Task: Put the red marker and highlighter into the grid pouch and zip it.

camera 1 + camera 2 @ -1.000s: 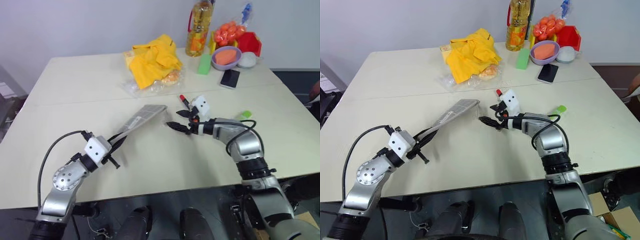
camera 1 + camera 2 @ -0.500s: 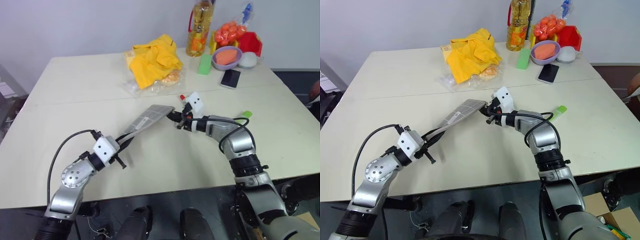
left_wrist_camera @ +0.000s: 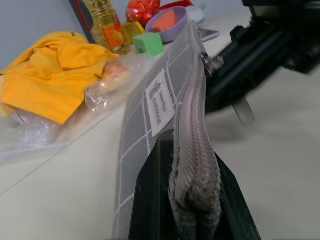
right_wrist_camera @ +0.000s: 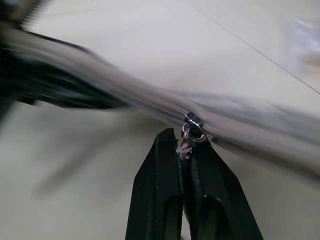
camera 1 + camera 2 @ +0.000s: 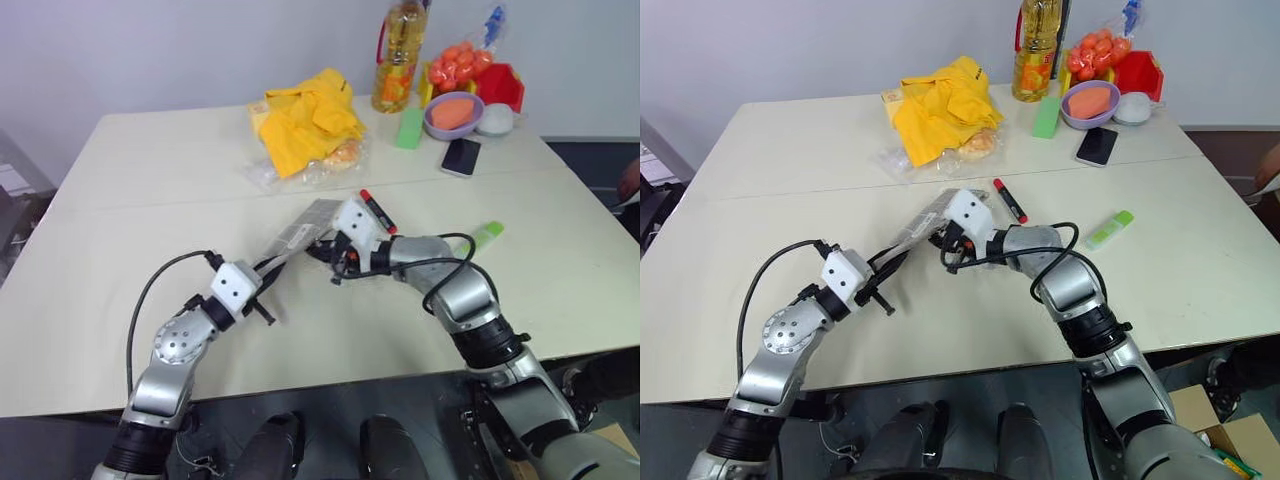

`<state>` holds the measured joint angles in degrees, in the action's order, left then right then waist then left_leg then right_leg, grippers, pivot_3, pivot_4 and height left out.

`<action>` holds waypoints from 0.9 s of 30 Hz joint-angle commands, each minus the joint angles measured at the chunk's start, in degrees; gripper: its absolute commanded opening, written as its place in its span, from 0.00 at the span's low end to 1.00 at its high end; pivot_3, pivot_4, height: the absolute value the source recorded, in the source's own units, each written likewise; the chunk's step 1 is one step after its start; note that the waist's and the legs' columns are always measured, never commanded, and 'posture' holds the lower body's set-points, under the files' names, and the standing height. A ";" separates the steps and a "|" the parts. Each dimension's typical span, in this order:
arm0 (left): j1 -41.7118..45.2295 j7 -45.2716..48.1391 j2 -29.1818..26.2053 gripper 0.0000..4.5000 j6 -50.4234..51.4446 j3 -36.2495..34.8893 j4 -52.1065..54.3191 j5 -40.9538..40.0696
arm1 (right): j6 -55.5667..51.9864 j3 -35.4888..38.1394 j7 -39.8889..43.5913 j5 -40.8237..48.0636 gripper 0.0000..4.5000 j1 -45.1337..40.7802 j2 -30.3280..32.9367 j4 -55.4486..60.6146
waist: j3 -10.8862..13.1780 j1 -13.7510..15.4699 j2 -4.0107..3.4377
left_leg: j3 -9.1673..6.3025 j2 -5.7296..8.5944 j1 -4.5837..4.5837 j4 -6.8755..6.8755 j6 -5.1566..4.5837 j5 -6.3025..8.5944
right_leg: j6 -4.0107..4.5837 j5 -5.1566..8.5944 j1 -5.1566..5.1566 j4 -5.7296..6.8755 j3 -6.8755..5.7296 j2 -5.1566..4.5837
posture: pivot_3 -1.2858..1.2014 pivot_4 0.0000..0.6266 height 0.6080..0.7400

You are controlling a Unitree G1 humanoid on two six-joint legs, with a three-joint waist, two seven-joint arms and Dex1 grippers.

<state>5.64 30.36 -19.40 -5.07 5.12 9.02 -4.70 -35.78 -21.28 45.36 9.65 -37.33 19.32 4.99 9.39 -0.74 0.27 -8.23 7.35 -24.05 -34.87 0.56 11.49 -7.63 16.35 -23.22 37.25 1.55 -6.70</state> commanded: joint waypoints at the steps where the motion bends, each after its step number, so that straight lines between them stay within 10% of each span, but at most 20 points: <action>1: 2.02 -0.96 1.51 0.00 0.79 1.39 1.70 0.27 | -0.70 -4.33 1.26 0.27 0.01 0.03 -2.13 6.23 | 0.00 0.06 0.01 | -0.01 -0.01 0.00 -0.01 0.00 0.00 | 0.00 0.00 -0.01 0.00 -0.01 0.01 | 0.52 0.24 1.00; 9: 2.50 -2.33 2.87 0.00 1.61 1.25 2.01 0.85 | -1.99 -4.83 1.74 0.15 0.01 -0.16 -3.22 7.02 | 0.00 0.06 0.01 | -0.03 0.00 0.00 -0.05 0.00 0.00 | 0.00 0.00 -0.02 0.01 -0.03 0.02 | 0.52 0.24 1.00; 17: 2.52 -6.72 0.11 0.00 1.25 -4.16 0.11 3.06 | -1.54 6.77 0.01 0.94 0.78 1.12 4.46 2.76 | 0.00 0.18 0.02 | -0.04 0.01 0.00 -0.12 0.00 0.00 | -0.01 -0.01 -0.01 0.00 -0.06 0.02 | 0.52 0.24 1.00; 27: 2.57 -7.58 -1.68 0.00 0.07 -5.37 -2.48 3.72 | 2.28 17.58 -12.98 -3.30 0.78 -4.30 5.45 -22.05 | -0.01 -0.06 0.03 | 0.01 0.00 0.00 -0.04 0.02 -0.02 | 0.00 -0.01 0.06 0.03 -0.03 0.02 | 0.52 0.24 1.00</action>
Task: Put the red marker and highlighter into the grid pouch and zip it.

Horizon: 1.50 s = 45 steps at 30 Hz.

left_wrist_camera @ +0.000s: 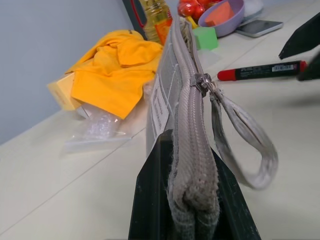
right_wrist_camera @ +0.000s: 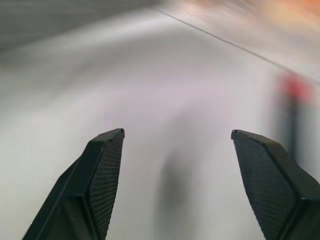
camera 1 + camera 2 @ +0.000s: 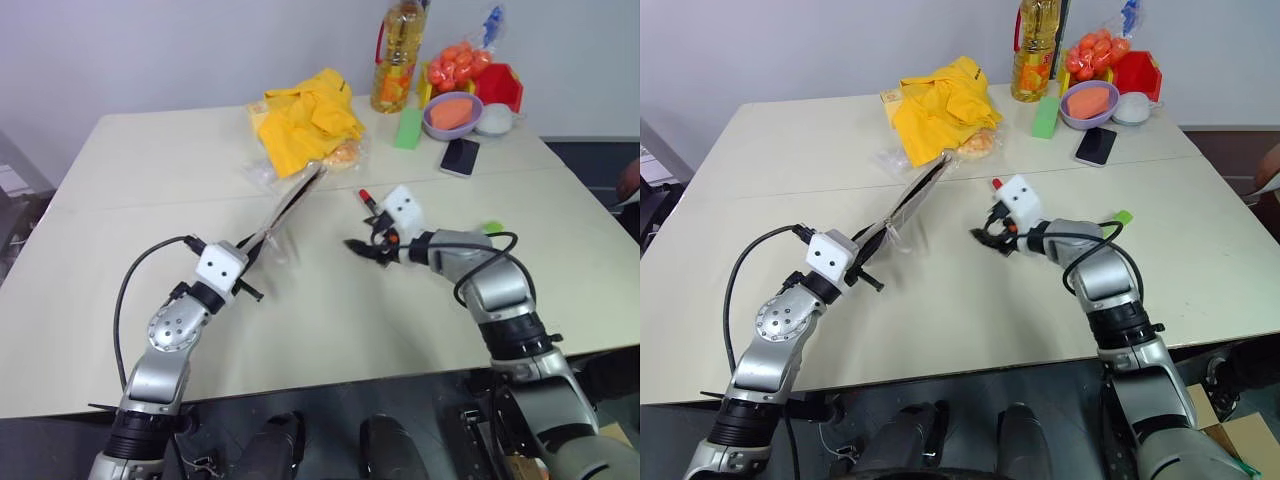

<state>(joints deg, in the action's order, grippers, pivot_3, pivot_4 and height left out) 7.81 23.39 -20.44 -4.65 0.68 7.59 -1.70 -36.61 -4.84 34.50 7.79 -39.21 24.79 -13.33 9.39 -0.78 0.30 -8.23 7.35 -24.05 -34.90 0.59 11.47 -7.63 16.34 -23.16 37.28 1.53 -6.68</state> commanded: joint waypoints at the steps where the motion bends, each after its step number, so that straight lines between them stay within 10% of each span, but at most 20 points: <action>1: 0.56 -0.63 -0.65 0.00 -0.45 -0.81 -1.37 0.85 | 4.03 1.26 -2.62 -1.87 0.78 -2.88 -0.19 -5.61 | 0.00 -0.05 0.00 | 0.00 0.00 0.00 0.00 0.00 0.00 | 0.00 0.00 0.00 0.00 0.00 0.00 | 0.52 0.24 1.00; 9: 1.29 -0.55 0.07 0.00 -0.64 0.34 -2.43 1.26 | 6.50 3.51 -4.12 -1.03 0.78 -5.98 -3.31 -16.67 | 0.00 -0.12 -0.01 | 0.02 -0.01 0.00 -0.02 0.00 -0.01 | 0.00 0.00 0.02 0.03 0.02 0.02 | 0.52 0.24 1.00; 16: 1.48 0.86 0.62 0.00 -0.62 0.58 -2.10 -0.31 | 9.51 3.09 -3.73 -2.95 0.08 -6.22 -2.35 -15.06 | 0.00 -0.07 -0.01 | 0.01 -0.01 0.00 -0.03 0.01 -0.01 | 0.00 0.00 0.00 0.06 0.02 0.02 | 0.52 0.24 1.00; 27: 2.56 3.02 0.36 0.00 -0.43 0.52 -2.61 -1.54 | 17.67 3.17 16.10 1.94 0.08 1.38 11.59 6.78 | 0.02 -0.06 -0.02 | 0.00 -0.01 -0.08 -0.09 -0.01 0.00 | -0.01 0.00 -0.01 0.04 -0.01 0.01 | 0.52 0.24 1.00; 45: 3.10 3.85 0.61 0.00 -0.52 0.46 -2.12 -2.00 | 16.65 0.09 18.54 2.14 0.08 1.49 10.33 10.50 | 0.02 0.16 -0.02 | 0.00 0.00 -0.10 -0.13 -0.01 0.00 | -0.01 0.00 -0.02 0.04 -0.01 -0.02 | 0.52 0.24 1.00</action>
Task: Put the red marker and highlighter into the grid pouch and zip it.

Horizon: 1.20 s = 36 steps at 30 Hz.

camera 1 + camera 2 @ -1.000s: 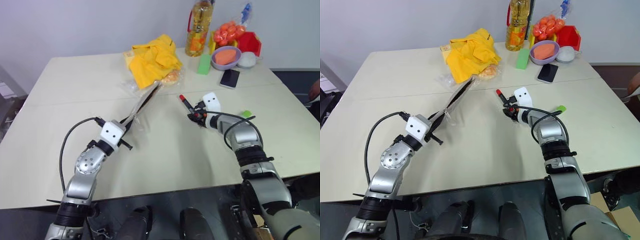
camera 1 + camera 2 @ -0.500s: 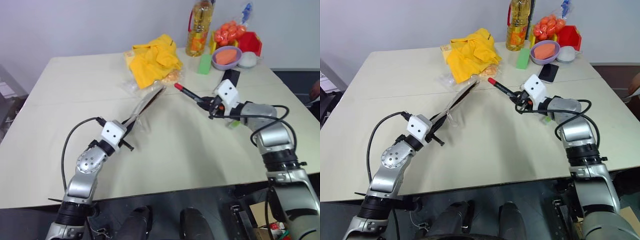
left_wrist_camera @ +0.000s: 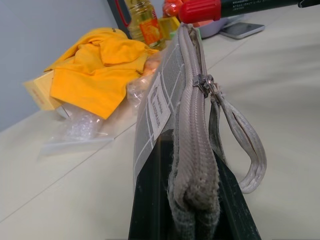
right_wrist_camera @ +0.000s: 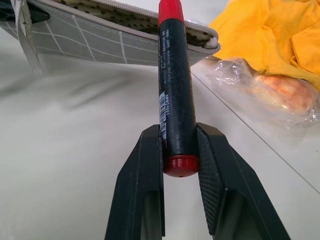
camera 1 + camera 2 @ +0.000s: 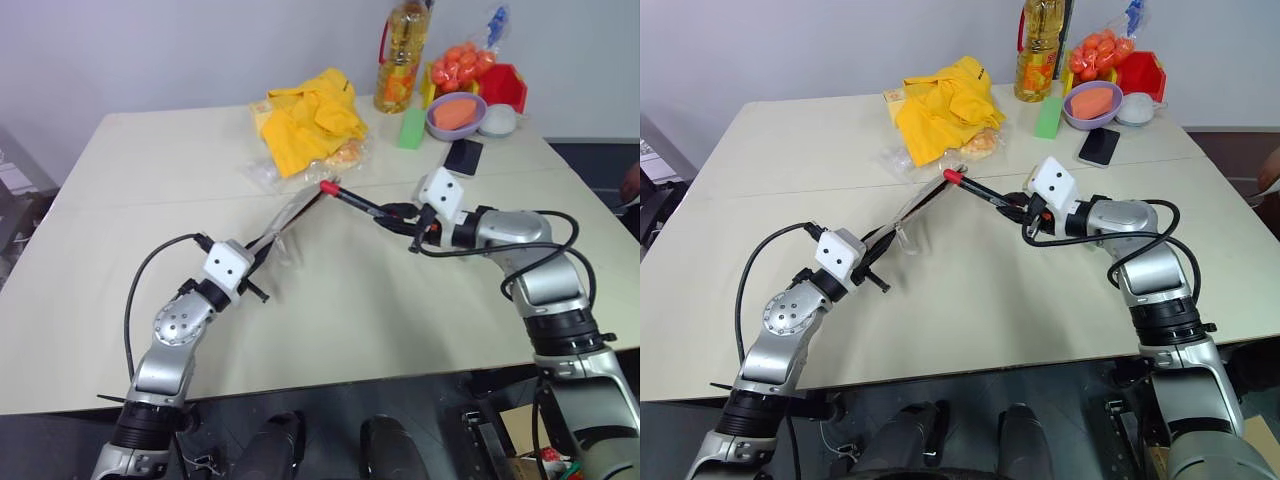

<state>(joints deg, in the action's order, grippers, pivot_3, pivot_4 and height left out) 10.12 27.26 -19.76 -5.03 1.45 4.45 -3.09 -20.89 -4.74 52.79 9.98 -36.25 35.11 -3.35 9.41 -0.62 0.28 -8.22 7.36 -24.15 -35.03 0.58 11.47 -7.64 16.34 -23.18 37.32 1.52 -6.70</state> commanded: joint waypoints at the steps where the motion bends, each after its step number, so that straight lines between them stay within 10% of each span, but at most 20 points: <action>1: 0.83 -0.01 -0.05 0.00 -0.15 -0.29 0.99 -0.62 | 1.03 -0.07 0.26 -0.12 0.08 -1.45 -0.04 0.47 | 0.00 -0.01 0.00 | 0.00 0.00 0.00 0.00 0.00 0.00 | 0.00 0.00 0.00 0.00 0.00 0.00 | 0.52 0.24 1.00; 36: 1.77 18.79 -8.84 0.00 -3.95 4.15 2.45 -3.99 | 26.17 -16.21 8.81 -20.19 0.08 -7.91 4.60 1.37 | 0.03 -0.01 0.04 | -0.01 0.00 -0.03 0.00 0.01 0.00 | 0.00 0.00 -0.04 -0.02 -0.01 0.00 | 0.52 0.24 1.00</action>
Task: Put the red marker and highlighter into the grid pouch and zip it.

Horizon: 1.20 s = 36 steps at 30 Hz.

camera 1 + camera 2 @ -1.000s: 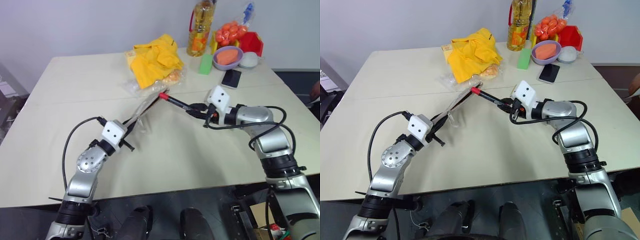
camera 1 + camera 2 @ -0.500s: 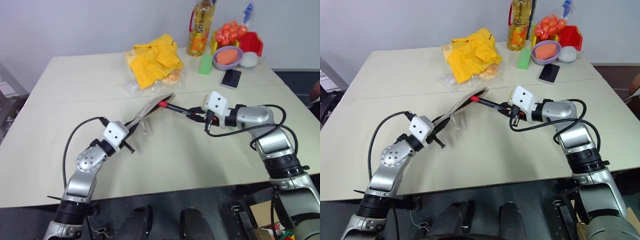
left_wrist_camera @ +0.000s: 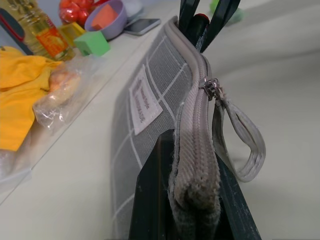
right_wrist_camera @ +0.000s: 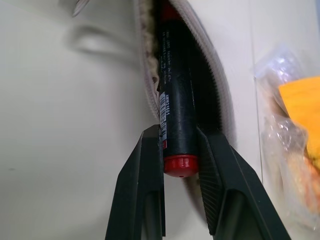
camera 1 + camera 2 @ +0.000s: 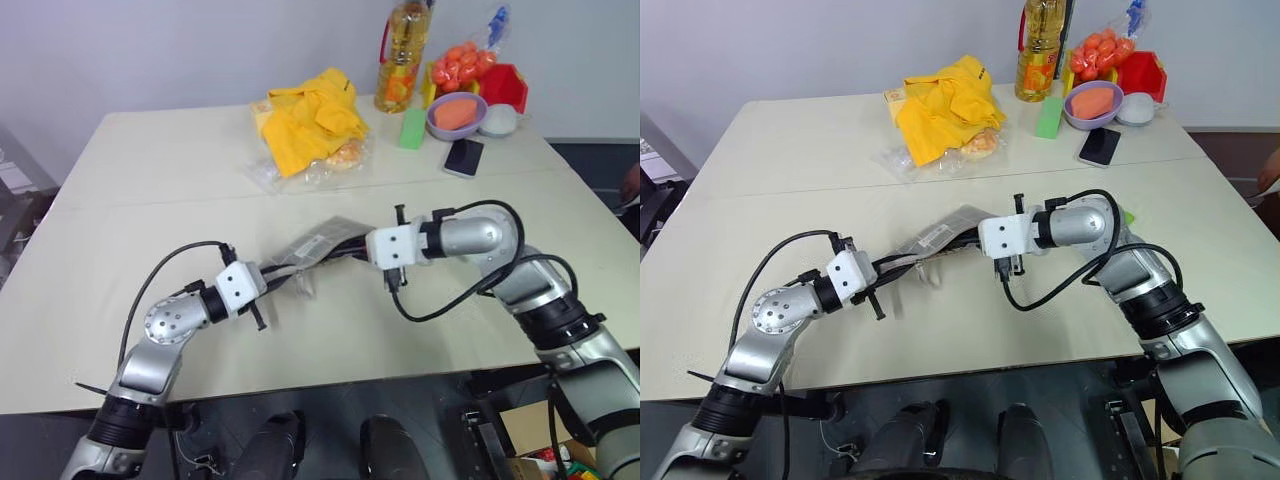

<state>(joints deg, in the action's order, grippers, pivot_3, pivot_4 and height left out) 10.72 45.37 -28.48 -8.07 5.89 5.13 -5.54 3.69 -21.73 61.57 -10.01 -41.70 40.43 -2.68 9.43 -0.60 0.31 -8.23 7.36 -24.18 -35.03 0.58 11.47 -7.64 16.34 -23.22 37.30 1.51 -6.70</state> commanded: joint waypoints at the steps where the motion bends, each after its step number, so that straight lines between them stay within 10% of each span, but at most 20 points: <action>1: 1.11 0.69 -0.14 0.00 -0.85 -0.34 1.84 -1.57 | 1.23 0.88 0.25 -0.09 0.08 -2.49 -0.87 0.77 | 0.00 -0.06 0.00 | 0.00 0.00 0.00 0.00 0.00 0.00 | 0.00 0.00 0.00 0.00 0.00 0.01 | 0.52 0.24 1.00; 9: -0.34 -0.98 0.06 0.00 -0.07 -0.66 2.40 -0.49 | -3.94 6.81 -0.59 4.89 0.97 -1.34 -0.76 2.65 | 0.00 -0.06 0.00 | -0.01 -0.01 0.00 0.01 0.00 0.00 | 0.00 0.00 -0.01 0.00 0.00 0.01 | 0.52 0.24 1.00; 22: 1.03 -10.69 7.88 0.00 3.19 0.94 0.29 1.49 | -41.52 32.10 -21.34 16.42 0.99 7.51 -0.66 -3.54 | 0.00 1.28 0.01 | 0.00 0.01 -0.01 -0.04 -0.02 0.01 | 0.01 -0.01 0.03 0.00 0.01 -0.03 | 0.52 0.24 1.00; 36: 6.10 -11.55 12.89 0.00 0.25 2.95 -7.49 2.37 | -81.35 52.25 -60.57 11.32 0.99 -3.23 -19.81 -2.89 | -0.03 1.10 -0.05 | 0.03 0.02 -0.15 -0.09 0.04 -0.04 | 0.01 -0.01 -0.16 0.19 0.05 -0.01 | 0.52 0.24 1.00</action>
<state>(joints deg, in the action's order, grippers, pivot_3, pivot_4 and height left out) 16.02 33.68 -15.70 -6.15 8.56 -2.97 -3.02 -74.80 27.06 3.49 0.87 -42.59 21.71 -5.23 9.40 0.51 0.27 -8.20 7.38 -24.33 -35.12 0.62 11.42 -7.63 16.33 -23.38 37.49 1.56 -6.71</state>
